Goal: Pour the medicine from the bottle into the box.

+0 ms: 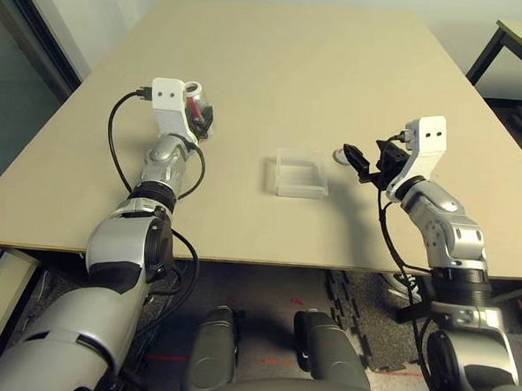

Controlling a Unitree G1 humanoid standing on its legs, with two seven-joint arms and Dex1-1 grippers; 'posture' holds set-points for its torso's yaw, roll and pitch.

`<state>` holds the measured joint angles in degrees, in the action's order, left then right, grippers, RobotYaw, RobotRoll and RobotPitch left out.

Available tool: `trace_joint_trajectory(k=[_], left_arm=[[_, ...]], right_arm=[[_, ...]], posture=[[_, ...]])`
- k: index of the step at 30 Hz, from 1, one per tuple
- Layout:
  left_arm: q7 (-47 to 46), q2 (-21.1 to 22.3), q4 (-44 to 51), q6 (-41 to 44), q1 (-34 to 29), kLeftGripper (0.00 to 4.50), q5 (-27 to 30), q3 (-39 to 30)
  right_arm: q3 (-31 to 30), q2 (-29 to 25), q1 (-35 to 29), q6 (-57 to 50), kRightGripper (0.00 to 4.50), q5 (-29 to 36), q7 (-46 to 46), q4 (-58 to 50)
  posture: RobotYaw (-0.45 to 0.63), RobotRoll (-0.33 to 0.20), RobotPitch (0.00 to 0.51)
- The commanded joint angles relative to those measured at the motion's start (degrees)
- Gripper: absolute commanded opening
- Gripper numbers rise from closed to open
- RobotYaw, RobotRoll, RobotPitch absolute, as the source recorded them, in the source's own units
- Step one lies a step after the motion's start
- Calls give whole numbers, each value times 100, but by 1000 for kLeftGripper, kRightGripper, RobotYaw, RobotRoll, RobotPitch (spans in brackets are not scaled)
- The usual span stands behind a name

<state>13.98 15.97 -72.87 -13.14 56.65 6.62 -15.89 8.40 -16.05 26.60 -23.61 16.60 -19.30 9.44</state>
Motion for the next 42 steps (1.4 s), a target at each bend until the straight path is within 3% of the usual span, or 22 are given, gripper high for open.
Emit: trace_joint_trajectory(k=[1,8,13,19,23,33,37,42], left_arm=[[116,-51,12,93,-119,2668,73,-41],[287,-102,-2,186,-113,2668,89,-34],[309,-80,-11,207,-121,2668,52,-10],[360,249,-67,206,159,2668,-159,150],[524,467,-88,-11,478,2668,-648,639],[1684,762,48,-1815,1810,2668,-3530,3732],[1823,887,178,-2414,2051,2668,-4641,4897],[1452,880,408,-2566,2288,2667,-5918,6078]], right_arm=[[166,24,69,283,4500,-98,205,295],[196,-2,51,581,4500,-99,194,634],[73,-319,-221,-45,4500,125,-336,127],[-436,-1716,-965,-1729,4500,706,-1818,-1520],[-653,-2018,-1071,-2142,4500,805,-2064,-1969],[-1835,-1556,-598,-2224,4500,458,-2252,-1744],[-2005,-1352,-273,-1967,4500,198,-2216,-1167],[-1928,-1030,67,-1597,4500,-31,-2094,-393]], posture=[[-143,0,84],[-156,0,95],[-157,0,102],[-161,0,102],[-166,0,99],[-176,0,77],[-174,0,72],[-167,0,69]])
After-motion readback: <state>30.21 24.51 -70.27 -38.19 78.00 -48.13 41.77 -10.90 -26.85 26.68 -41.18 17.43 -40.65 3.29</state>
